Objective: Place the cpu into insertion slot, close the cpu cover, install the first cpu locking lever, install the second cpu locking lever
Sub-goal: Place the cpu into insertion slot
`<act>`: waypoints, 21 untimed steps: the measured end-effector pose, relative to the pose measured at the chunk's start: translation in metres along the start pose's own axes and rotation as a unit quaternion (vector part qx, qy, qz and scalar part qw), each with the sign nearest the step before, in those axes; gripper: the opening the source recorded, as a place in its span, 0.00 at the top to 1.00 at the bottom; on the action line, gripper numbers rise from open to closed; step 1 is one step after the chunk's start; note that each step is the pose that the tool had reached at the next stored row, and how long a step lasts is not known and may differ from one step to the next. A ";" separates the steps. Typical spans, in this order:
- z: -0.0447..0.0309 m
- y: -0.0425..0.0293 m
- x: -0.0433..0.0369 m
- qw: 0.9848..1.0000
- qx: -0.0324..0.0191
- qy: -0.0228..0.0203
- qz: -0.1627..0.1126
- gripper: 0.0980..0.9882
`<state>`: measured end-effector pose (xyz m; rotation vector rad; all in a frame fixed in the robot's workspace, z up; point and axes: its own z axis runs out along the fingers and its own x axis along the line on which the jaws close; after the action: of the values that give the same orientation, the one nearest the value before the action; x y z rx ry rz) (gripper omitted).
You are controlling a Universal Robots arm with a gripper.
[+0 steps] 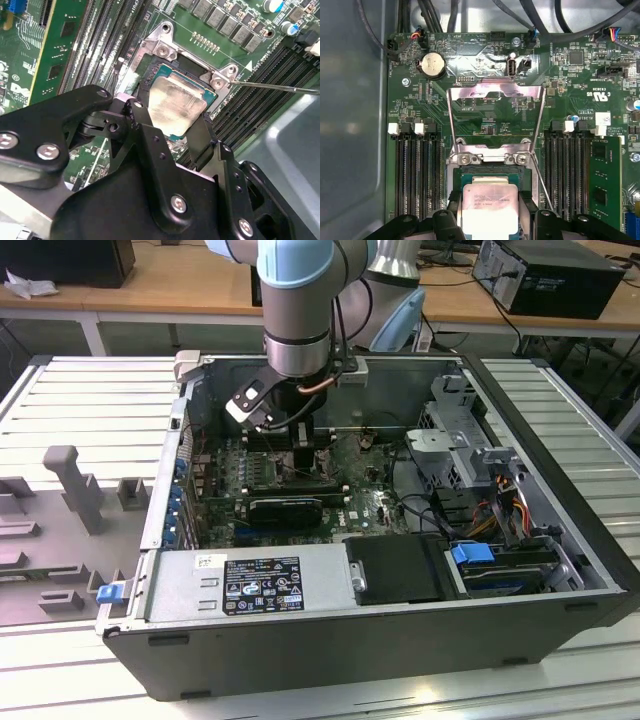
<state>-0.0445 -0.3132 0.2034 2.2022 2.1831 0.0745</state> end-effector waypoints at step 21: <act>0.0040 0.0015 -0.0001 1.000 0.000 0.000 0.000 0.51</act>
<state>-0.0428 -0.3133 0.1995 2.2016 2.1828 0.0738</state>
